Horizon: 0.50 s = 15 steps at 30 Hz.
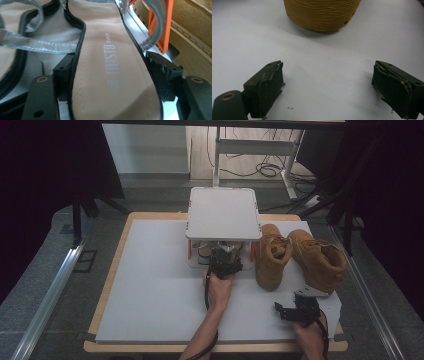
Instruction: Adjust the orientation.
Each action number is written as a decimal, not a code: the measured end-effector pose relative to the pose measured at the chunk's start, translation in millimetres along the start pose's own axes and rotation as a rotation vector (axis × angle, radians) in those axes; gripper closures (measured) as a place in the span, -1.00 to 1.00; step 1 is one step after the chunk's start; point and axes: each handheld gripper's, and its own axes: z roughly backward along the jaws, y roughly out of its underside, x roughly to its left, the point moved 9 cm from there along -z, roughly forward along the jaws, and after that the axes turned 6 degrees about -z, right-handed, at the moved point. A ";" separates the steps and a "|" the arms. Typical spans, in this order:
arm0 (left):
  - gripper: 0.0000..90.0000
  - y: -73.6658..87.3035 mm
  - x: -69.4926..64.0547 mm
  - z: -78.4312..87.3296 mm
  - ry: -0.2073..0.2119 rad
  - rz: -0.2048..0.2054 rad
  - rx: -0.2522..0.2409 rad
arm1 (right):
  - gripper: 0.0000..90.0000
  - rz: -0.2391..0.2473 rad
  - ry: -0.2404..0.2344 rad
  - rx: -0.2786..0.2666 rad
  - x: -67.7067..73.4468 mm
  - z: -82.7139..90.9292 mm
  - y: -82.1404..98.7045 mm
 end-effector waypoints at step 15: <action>-0.26 16.5 4.0 40.1 0.060 -0.070 -0.022 | -0.77 0.000 0.001 0.000 0.1 0.1 0.0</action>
